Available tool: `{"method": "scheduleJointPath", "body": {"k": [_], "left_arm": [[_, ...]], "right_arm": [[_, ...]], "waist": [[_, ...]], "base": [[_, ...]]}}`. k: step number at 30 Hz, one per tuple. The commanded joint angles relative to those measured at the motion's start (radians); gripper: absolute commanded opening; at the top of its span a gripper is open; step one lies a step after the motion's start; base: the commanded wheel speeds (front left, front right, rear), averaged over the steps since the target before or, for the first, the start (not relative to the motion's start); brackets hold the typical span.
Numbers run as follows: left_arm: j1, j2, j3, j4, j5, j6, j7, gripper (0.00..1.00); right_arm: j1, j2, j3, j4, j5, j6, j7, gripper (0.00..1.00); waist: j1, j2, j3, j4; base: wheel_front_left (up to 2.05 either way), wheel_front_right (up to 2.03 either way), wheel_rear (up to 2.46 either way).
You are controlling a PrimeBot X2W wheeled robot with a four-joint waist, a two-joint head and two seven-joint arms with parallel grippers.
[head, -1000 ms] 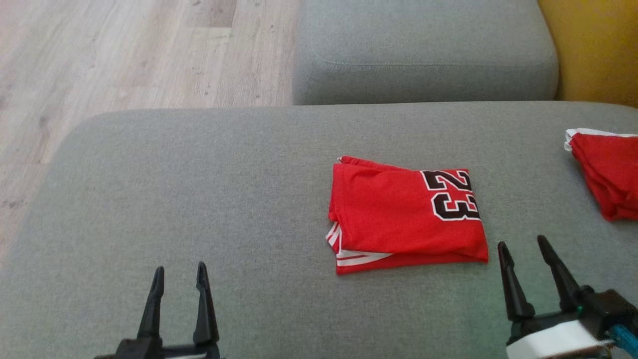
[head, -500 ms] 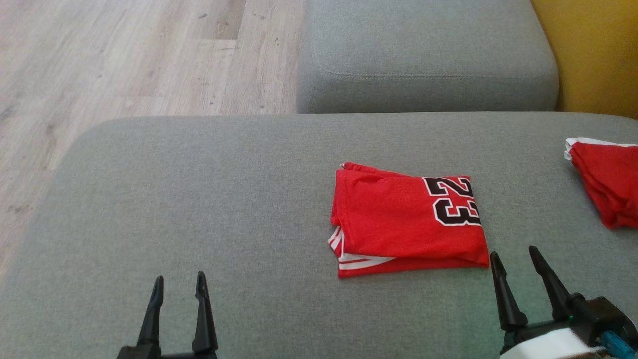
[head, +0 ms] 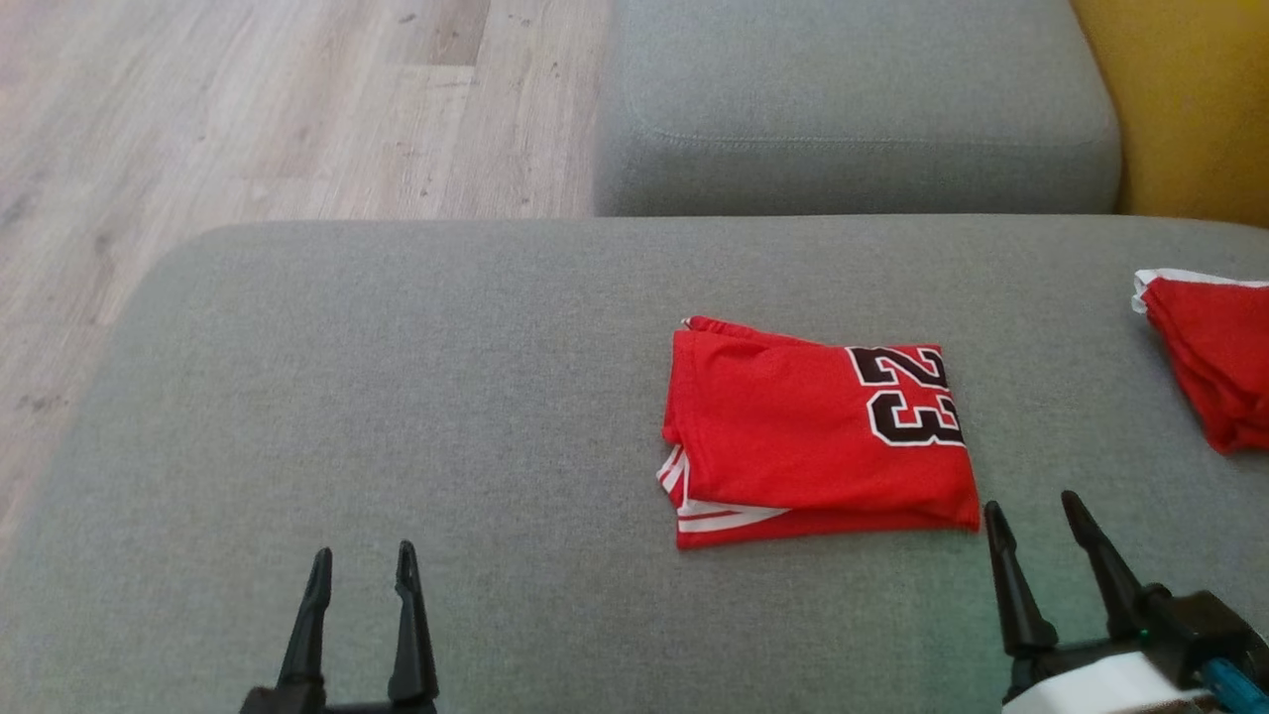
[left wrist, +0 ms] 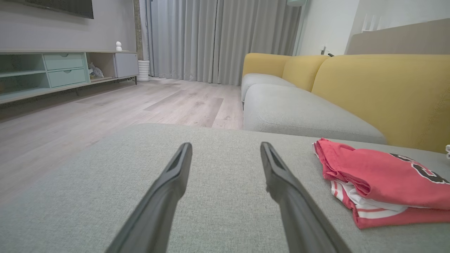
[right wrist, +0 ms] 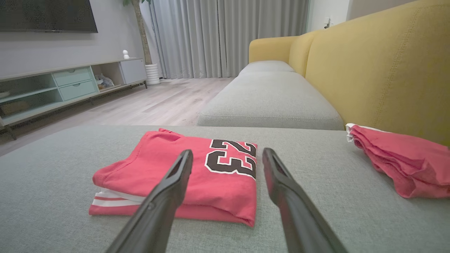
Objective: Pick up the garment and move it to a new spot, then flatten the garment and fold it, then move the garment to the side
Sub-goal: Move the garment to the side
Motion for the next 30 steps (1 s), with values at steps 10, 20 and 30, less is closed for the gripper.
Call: {"method": "scheduleJointPath", "body": {"k": [10,20,30], "left_arm": [[-0.064,-0.004,-0.021,-0.024,0.048,-0.008,-0.008,1.0],[-0.153,-0.004,-0.078,-0.012,0.048,-0.003,-0.008,1.0],[-0.18,-0.004,-0.08,-0.026,0.035,0.023,-0.008,1.0]], "right_arm": [[-0.179,-0.04,0.03,0.178,0.071,-0.001,-0.011,1.0],[-0.534,-0.092,0.146,0.533,0.253,-0.001,0.158,1.0],[-0.626,-0.138,0.258,0.606,0.315,-0.001,0.168,0.0]], "waist": [[0.0,0.0,0.104,0.007],[0.0,0.0,0.209,0.02],[0.0,0.0,0.247,-0.023]], "base": [[0.0,0.0,0.0],[0.0,0.0,0.0],[0.0,0.0,0.0]]}}
